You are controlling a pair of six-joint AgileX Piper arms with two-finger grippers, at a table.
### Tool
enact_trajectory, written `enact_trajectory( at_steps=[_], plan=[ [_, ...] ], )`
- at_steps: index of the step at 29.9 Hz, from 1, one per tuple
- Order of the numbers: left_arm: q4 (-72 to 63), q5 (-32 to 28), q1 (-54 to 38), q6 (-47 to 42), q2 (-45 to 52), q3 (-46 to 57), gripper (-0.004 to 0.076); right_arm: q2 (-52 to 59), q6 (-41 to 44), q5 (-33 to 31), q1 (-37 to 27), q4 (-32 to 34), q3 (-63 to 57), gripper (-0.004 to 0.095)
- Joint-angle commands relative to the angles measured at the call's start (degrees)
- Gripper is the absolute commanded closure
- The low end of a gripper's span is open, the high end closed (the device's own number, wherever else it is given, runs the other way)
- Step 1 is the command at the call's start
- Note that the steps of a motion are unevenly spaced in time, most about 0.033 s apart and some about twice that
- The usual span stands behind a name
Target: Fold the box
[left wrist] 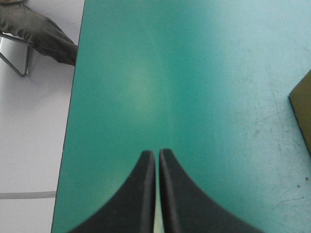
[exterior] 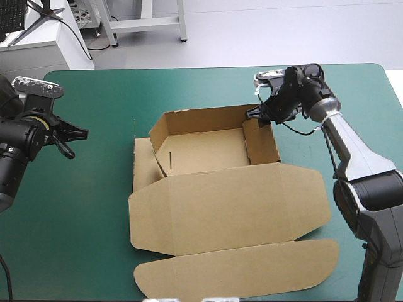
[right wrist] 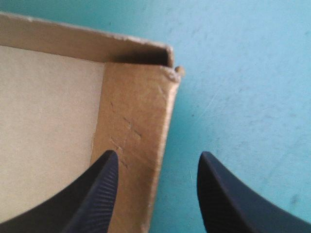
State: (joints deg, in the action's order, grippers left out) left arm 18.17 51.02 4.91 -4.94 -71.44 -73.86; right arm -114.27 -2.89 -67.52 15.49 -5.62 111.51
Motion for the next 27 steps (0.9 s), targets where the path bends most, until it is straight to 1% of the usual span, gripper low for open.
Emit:
enact_trajectory(
  at_steps=[1,3,5,9,11,15,19,27],
  plan=[
    [0.85,-2.19,0.05,0.08,0.41,-1.61,0.0717,3.97,0.02,-4.29,-0.12,1.57,9.87,0.0425],
    [1.29,-2.42,0.05,0.08,0.19,-1.61,0.0717,5.07,2.89,-4.29,-0.29,-1.06,12.71,0.0418],
    [1.30,-3.31,0.05,0.08,0.19,-1.61,0.0717,6.72,2.89,-4.29,-0.29,-3.13,14.28,0.0386],
    [1.69,-4.47,0.05,0.08,0.19,-1.61,0.0717,10.22,2.89,-4.29,-0.29,-1.66,13.53,0.0302],
    [1.69,-3.93,0.05,0.08,0.08,-1.61,0.0717,12.22,2.89,-4.29,-0.42,-0.65,11.42,0.0289],
    [1.69,-3.38,0.05,0.08,0.14,-1.61,0.0717,15.43,2.89,-4.29,-0.42,-0.08,3.95,0.0290],
    [1.69,-2.74,0.05,0.08,0.05,-1.61,0.0717,15.72,2.44,-4.29,-0.42,-0.09,-2.43,0.0306],
    [1.69,-0.98,0.05,0.24,-0.41,-1.61,0.0717,9.38,2.44,-3.01,-0.42,-0.21,-3.92,0.0350]
  ],
)
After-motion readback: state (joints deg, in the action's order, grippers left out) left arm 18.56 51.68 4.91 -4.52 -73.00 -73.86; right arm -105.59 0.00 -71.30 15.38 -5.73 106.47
